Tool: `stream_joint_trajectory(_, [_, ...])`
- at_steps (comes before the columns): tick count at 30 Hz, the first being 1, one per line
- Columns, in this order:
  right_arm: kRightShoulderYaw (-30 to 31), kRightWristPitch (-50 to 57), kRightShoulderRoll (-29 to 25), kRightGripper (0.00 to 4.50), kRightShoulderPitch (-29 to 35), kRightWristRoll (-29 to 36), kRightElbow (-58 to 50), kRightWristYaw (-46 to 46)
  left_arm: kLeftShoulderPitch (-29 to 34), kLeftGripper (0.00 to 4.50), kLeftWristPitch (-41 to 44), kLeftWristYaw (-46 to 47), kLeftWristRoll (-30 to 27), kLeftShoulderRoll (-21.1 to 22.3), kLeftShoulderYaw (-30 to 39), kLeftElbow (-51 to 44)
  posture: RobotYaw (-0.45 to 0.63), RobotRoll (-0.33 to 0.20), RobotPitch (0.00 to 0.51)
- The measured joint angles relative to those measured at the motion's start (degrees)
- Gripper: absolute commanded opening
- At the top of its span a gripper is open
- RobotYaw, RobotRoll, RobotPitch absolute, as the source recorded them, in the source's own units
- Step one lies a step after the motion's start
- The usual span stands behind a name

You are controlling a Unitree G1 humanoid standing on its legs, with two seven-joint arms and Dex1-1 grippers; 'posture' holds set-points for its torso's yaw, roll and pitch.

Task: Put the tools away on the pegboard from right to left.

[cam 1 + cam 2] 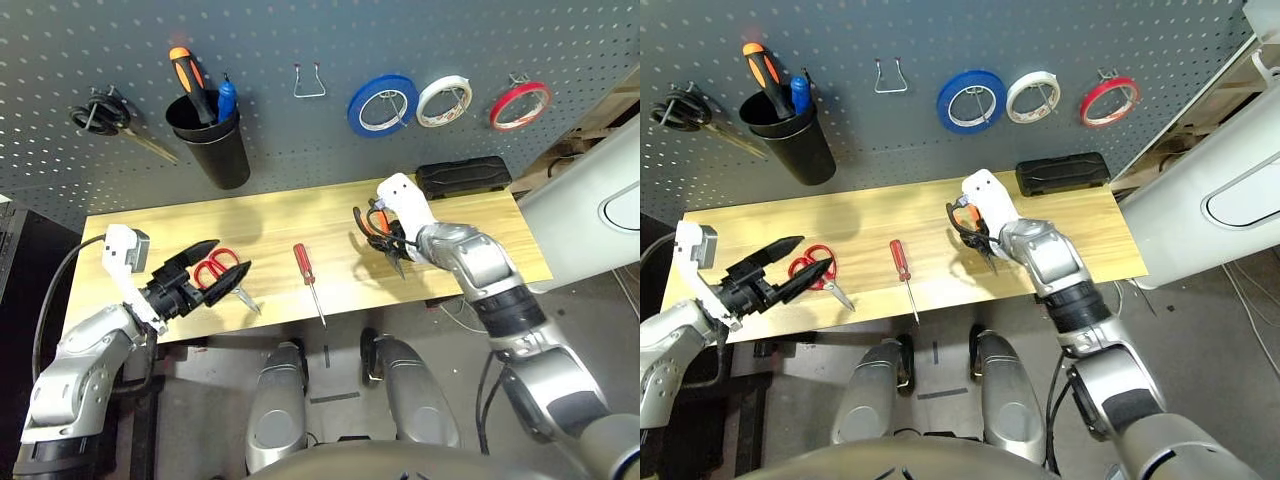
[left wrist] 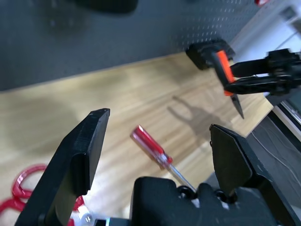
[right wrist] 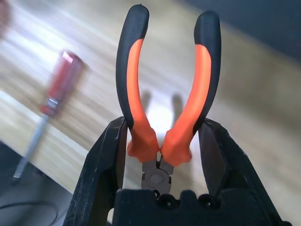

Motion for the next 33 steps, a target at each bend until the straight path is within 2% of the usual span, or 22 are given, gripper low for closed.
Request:
stream_joint_trajectory(5, [-0.86,-5.12,-2.09,2.43,1.58,2.22,-6.64,2.48,-0.55,4.50,-0.92,-0.05,0.12,0.01,1.76,1.37,0.04,0.000,0.118])
stream_joint_trajectory(9, [-4.31,-6.83,-1.64,2.43,0.82,6.47,-8.20,3.90,-0.37,4.50,-1.00,-0.29,-0.11,0.21,3.13,1.35,0.04,0.000,0.115])
stream_joint_trajectory(18, [-9.59,-10.58,1.58,2.43,-7.56,10.56,-8.56,1.61,0.43,4.50,-0.68,-0.62,-0.43,1.27,5.78,0.60,0.04,0.000,0.097])
stream_joint_trajectory(24, [-10.27,-13.05,2.98,2.43,-13.04,12.40,-8.02,0.92,-0.47,4.50,-0.52,-0.60,-0.46,1.56,6.03,0.60,0.04,0.000,0.075])
stream_joint_trajectory(33, [-9.59,-21.41,6.21,2.43,-21.57,11.61,-3.88,-0.08,-1.16,4.50,-0.09,-0.54,-0.44,1.60,5.99,0.60,0.05,0.000,0.082])
